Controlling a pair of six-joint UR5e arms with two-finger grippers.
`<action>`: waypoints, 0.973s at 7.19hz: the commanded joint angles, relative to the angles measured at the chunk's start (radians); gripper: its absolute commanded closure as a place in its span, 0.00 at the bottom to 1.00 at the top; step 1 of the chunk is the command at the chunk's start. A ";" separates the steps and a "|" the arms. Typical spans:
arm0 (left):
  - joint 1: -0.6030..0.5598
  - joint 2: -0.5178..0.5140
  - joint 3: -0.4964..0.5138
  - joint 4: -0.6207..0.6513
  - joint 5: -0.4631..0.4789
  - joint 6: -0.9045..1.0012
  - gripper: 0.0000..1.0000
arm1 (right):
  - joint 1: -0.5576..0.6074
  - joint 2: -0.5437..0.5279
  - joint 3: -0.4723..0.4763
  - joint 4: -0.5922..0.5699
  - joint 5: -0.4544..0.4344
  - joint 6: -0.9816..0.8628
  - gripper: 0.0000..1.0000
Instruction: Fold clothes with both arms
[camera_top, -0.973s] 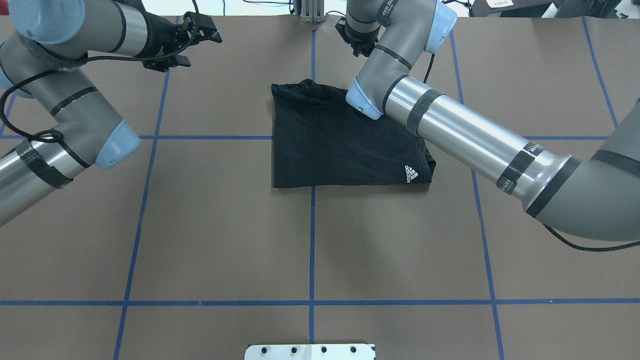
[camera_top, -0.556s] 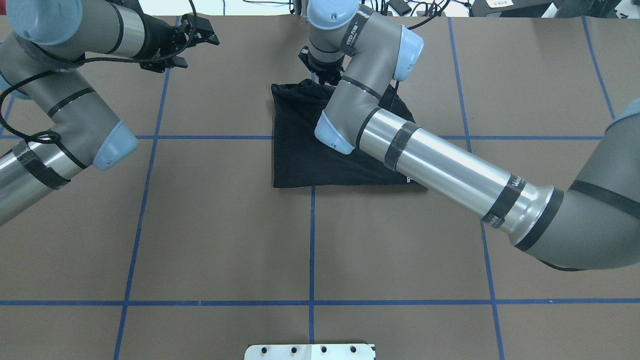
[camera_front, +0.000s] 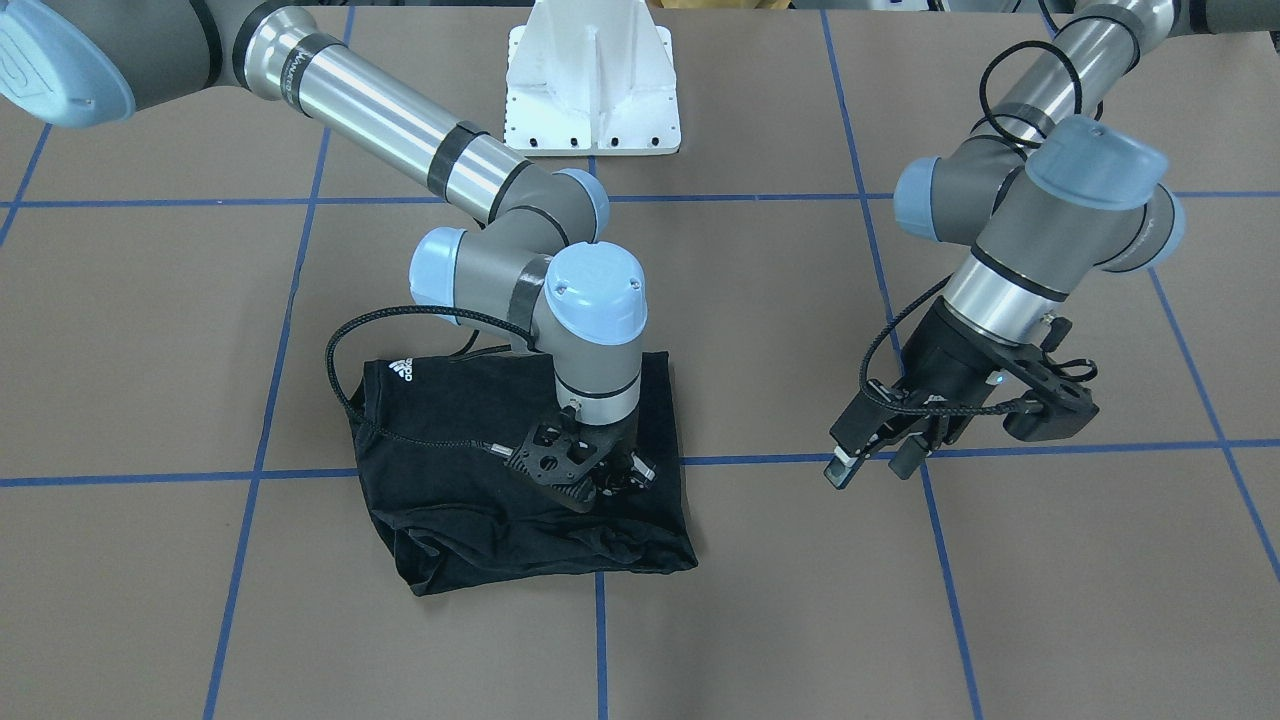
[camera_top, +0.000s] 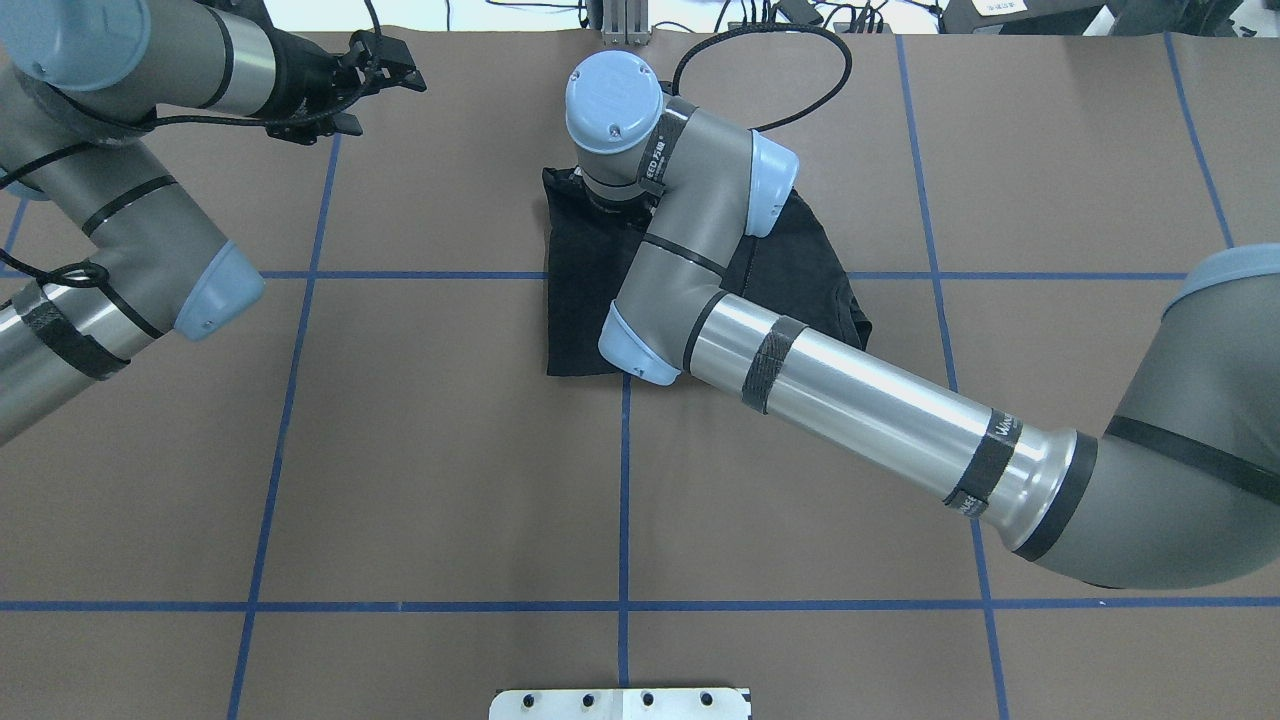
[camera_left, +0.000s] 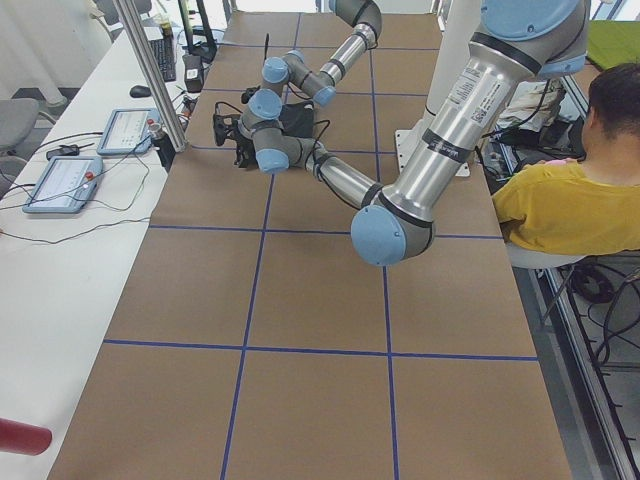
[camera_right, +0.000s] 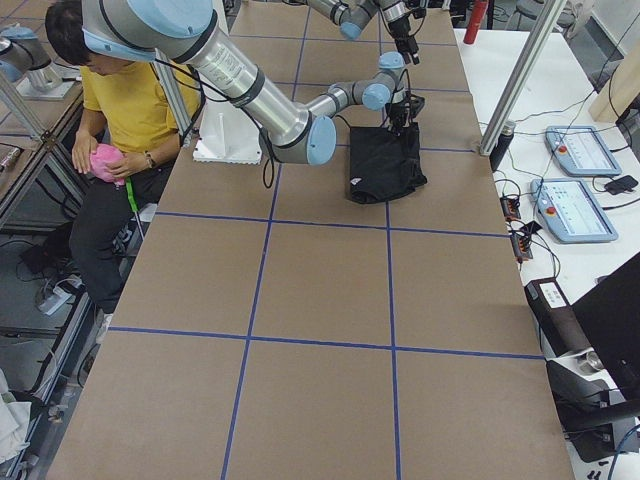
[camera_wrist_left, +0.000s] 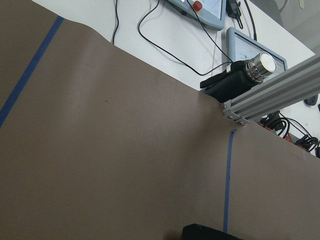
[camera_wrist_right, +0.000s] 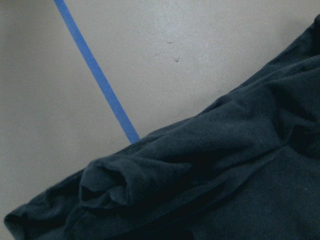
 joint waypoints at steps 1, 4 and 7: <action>0.000 0.003 -0.006 0.000 0.001 0.000 0.01 | 0.009 0.039 -0.100 0.072 -0.016 0.011 1.00; 0.000 0.018 -0.032 0.000 0.003 -0.005 0.01 | 0.054 0.128 -0.237 0.193 -0.104 0.145 1.00; 0.000 0.018 -0.064 0.046 0.004 -0.006 0.01 | 0.125 0.142 -0.294 0.291 -0.055 0.171 1.00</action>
